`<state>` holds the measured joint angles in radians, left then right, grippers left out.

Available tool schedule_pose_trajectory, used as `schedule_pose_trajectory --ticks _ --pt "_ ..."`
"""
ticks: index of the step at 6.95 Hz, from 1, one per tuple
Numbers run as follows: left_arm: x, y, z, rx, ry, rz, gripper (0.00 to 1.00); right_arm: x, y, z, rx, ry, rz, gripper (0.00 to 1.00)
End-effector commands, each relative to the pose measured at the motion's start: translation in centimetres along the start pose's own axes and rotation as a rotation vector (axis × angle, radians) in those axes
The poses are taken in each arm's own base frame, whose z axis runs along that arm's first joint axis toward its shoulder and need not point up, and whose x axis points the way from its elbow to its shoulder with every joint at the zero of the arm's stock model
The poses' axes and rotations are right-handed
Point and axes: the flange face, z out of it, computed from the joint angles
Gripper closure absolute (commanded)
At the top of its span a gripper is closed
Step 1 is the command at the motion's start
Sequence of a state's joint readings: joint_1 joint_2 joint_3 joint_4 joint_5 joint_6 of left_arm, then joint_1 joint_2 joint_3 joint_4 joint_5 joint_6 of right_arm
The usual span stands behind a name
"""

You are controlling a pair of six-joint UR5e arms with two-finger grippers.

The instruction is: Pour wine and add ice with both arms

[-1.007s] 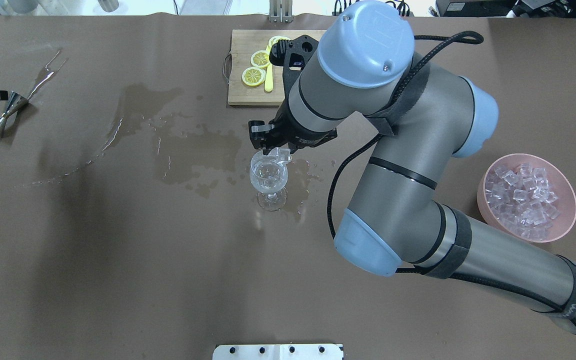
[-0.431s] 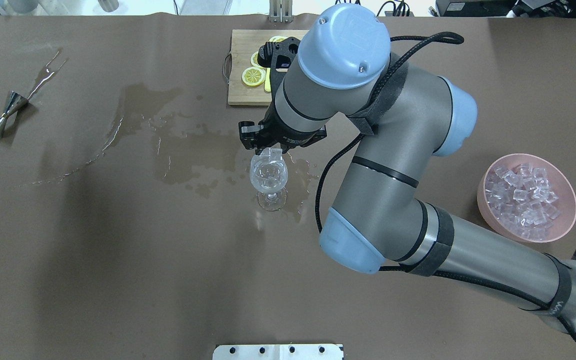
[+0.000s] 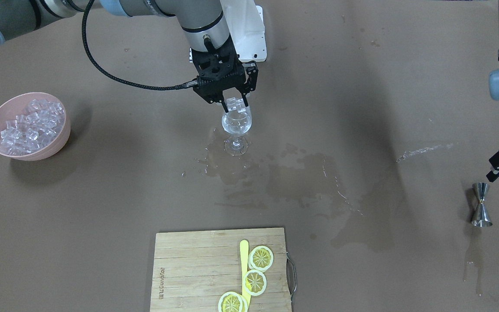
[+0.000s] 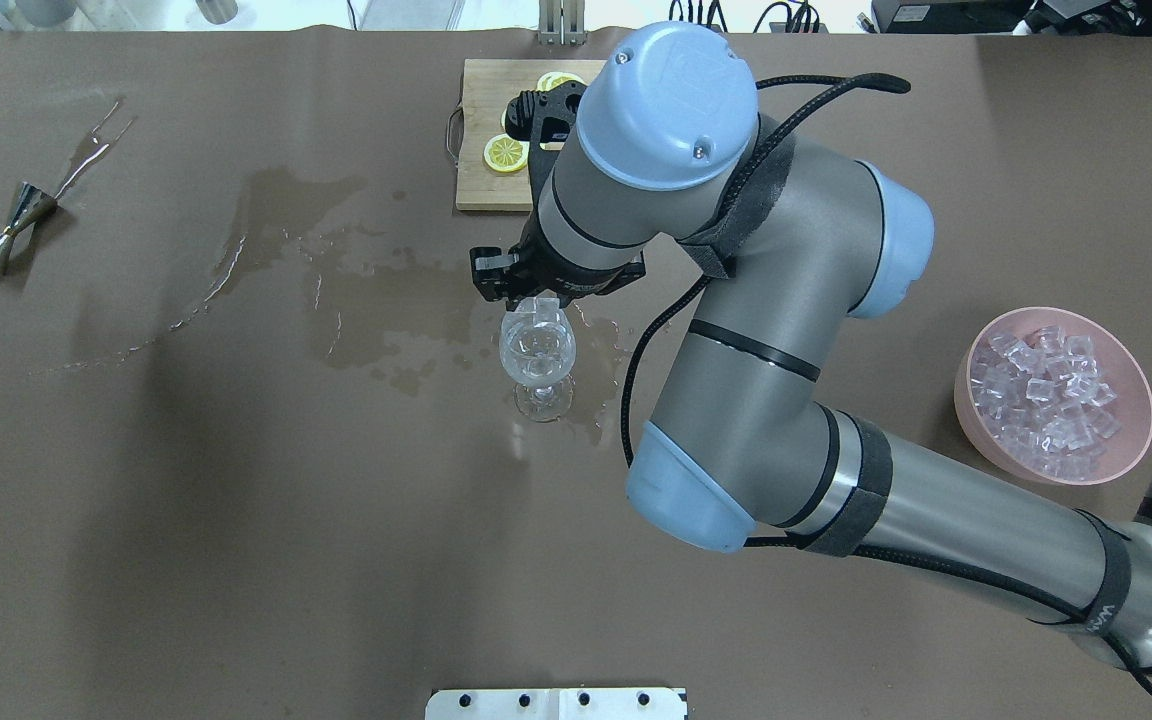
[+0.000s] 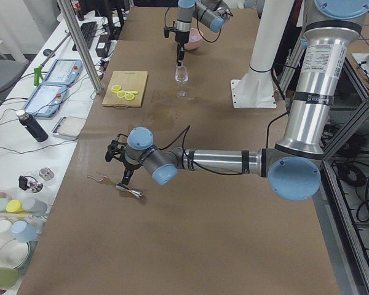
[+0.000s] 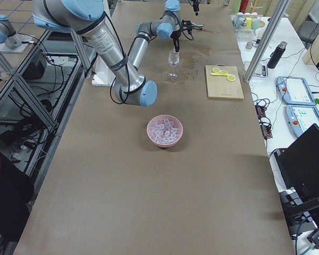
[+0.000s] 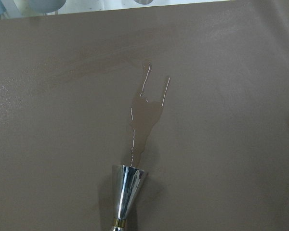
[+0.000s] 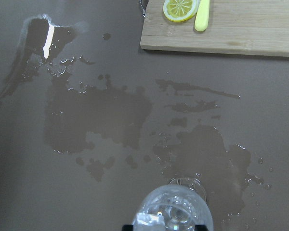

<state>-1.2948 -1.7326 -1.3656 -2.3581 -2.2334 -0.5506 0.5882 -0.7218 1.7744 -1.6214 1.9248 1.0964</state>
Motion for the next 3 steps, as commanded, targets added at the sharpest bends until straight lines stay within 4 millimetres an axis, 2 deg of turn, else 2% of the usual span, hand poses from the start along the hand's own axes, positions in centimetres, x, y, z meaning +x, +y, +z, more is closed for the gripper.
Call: schedule_pose_trajectory --ticks 1,2,3 --pt "-0.5 0.3 0.2 -0.046 -0.009 -0.011 0.03 -0.2 -0.1 -0.3 0.004 -0.004 -0.001 0.21" --pt "-0.5 0.4 -0.1 -0.059 -0.012 -0.024 0.03 -0.1 -0.2 -0.3 0.005 -0.003 0.001 0.19" --pt "-0.5 0.3 -0.7 -0.077 -0.007 -0.045 0.03 0.6 -1.1 -1.2 0.016 -0.005 0.007 0.19"
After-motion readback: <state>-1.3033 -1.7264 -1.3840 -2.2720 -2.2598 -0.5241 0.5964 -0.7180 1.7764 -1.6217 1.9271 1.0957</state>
